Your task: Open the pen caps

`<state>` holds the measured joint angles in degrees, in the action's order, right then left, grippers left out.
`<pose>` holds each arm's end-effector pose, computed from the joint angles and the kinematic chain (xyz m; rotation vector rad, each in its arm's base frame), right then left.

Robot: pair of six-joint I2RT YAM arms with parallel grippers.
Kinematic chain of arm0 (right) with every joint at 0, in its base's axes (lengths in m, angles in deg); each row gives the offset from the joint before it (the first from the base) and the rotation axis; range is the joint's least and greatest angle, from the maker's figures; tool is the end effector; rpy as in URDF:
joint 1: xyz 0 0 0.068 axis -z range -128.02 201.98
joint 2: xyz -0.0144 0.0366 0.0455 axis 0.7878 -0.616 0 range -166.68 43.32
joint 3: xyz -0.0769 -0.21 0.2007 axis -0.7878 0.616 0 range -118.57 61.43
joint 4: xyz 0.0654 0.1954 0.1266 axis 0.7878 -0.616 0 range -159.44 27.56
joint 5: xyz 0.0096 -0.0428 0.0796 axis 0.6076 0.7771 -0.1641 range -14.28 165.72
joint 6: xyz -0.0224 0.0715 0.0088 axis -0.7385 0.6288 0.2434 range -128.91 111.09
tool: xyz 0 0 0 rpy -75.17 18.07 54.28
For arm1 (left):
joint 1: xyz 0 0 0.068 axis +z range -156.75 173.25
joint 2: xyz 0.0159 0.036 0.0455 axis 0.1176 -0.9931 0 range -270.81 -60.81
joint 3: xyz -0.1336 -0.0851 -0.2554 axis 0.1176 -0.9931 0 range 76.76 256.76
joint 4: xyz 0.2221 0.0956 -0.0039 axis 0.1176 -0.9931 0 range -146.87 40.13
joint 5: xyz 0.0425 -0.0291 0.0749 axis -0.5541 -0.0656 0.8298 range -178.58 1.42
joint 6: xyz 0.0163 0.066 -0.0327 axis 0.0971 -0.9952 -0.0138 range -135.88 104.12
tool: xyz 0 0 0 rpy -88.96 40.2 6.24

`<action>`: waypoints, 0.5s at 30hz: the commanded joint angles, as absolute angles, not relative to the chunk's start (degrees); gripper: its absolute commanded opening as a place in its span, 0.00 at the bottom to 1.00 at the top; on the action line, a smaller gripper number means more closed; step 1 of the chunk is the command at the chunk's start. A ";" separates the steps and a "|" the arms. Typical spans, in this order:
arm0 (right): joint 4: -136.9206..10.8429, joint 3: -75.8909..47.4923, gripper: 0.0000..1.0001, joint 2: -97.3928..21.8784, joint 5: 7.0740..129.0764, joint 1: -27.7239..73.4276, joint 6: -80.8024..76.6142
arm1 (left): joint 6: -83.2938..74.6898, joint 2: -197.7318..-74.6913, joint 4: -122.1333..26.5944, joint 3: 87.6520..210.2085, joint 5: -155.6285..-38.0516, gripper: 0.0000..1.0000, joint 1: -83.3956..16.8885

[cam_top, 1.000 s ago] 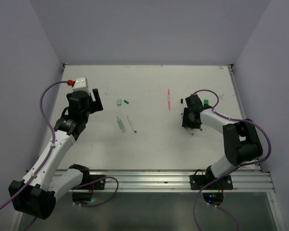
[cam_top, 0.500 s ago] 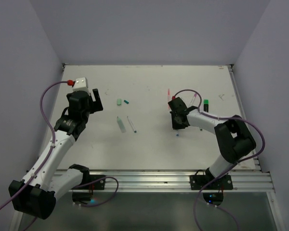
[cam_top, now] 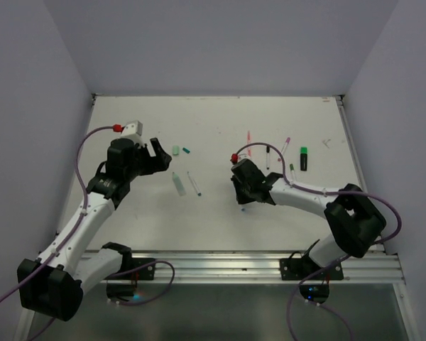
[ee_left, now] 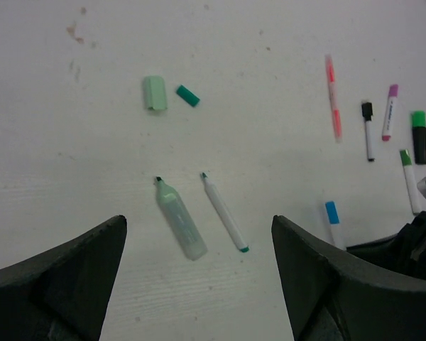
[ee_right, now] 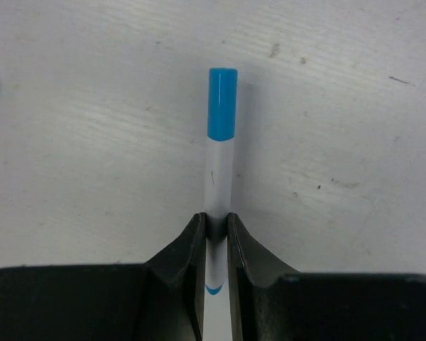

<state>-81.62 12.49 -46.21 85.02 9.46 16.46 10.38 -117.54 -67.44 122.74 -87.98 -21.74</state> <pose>0.2247 0.1922 0.1877 -0.3320 2.5867 0.2174 0.2048 -0.0542 0.3099 -0.2122 2.0827 -0.4302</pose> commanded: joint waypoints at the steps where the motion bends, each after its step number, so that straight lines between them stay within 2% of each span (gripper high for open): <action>1: -71.35 13.88 0.00 -39.49 83.63 7.07 17.72 | 18.99 -118.98 -60.88 120.01 -104.36 0.87 -21.69; 4: -65.97 14.67 0.00 -36.58 83.71 4.26 17.11 | 21.90 -119.52 -56.75 118.25 -107.12 0.89 -24.05; 9: -58.33 15.82 0.00 -33.59 83.80 0.22 16.05 | 25.16 -121.71 -54.36 118.95 -102.47 0.93 -32.05; 15: -53.66 16.17 0.00 -32.00 83.36 -1.81 15.61 | 28.41 -125.14 -48.40 118.16 -99.40 0.93 -36.45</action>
